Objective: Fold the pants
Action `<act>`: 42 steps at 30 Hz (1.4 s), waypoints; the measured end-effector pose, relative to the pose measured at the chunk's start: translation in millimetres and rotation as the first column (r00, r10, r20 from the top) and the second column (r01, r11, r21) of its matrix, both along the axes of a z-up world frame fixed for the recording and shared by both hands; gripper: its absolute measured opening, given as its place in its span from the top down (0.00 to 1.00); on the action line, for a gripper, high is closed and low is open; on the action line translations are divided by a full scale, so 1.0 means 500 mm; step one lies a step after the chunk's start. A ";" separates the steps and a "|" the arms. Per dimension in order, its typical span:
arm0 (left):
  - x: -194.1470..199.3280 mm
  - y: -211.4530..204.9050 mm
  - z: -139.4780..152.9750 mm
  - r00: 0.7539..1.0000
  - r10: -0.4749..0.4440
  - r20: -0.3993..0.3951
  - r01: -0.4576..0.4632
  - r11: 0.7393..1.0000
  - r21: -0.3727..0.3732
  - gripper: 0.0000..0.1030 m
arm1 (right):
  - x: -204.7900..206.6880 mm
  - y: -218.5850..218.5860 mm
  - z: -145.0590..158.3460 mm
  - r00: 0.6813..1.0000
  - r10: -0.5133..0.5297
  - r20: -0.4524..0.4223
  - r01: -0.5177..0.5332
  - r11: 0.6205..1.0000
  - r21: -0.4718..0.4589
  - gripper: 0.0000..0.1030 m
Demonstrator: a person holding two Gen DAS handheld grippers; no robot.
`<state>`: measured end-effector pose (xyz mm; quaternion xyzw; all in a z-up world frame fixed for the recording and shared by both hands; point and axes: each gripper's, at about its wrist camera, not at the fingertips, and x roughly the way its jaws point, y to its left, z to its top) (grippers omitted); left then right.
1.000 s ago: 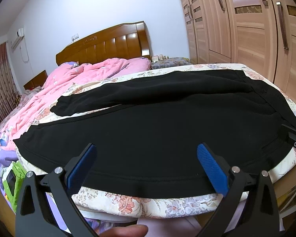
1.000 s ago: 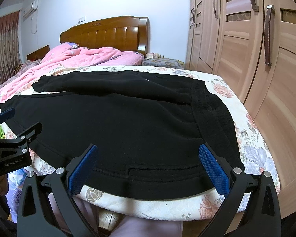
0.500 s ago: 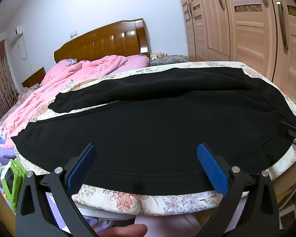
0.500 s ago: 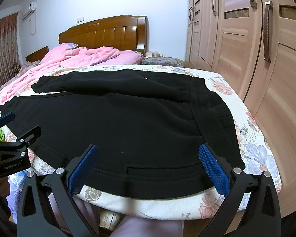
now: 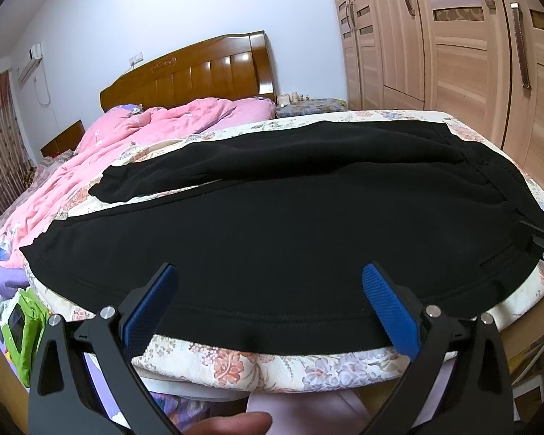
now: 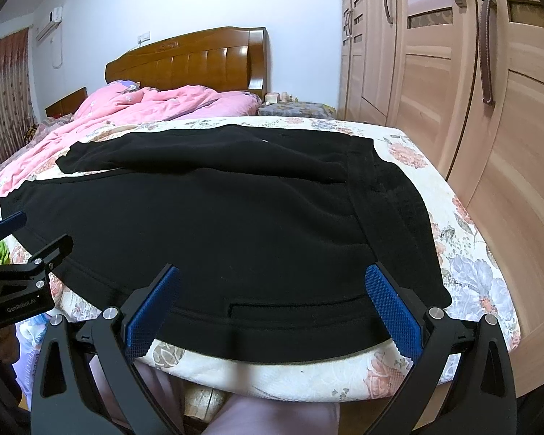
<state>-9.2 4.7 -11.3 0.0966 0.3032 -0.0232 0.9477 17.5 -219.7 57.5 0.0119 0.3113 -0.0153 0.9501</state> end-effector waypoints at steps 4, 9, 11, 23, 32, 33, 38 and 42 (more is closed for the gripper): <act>-0.001 0.002 -0.003 1.000 0.002 -0.003 -0.002 1.000 0.001 0.01 | 0.000 -0.001 -0.002 1.000 -0.001 -0.004 0.001 1.000 0.003 0.04; -0.001 0.008 -0.006 1.000 0.006 -0.009 -0.006 1.000 -0.002 0.01 | 0.000 -0.001 -0.004 1.000 -0.002 -0.005 0.002 1.000 0.006 0.04; -0.001 0.009 -0.006 1.000 0.008 -0.011 -0.008 1.000 -0.003 0.01 | 0.000 -0.003 -0.005 1.000 -0.002 -0.007 0.002 1.000 0.010 0.04; 0.004 0.015 -0.013 0.999 0.004 -0.033 -0.004 1.000 -0.014 0.01 | 0.003 -0.009 -0.013 1.000 -0.007 -0.013 0.007 1.000 0.018 0.04; 0.072 0.018 0.031 1.000 -0.024 0.013 0.021 0.981 0.191 0.01 | 0.082 -0.052 0.072 0.996 0.069 0.052 -0.066 0.996 -0.054 0.04; 0.095 0.022 0.045 0.999 -0.034 0.013 0.030 0.975 0.221 0.01 | 0.119 -0.073 0.088 0.995 0.080 0.051 -0.077 0.996 -0.054 0.04; 0.274 0.055 0.066 0.943 -0.191 -0.274 0.239 0.959 0.155 0.02 | 0.331 -0.194 0.107 0.995 0.089 -0.050 -0.086 0.994 0.071 0.04; 0.405 0.081 0.064 0.931 -0.218 -0.293 0.263 0.957 0.123 0.02 | 0.499 -0.237 0.087 0.978 0.148 -0.147 -0.142 0.988 0.055 0.04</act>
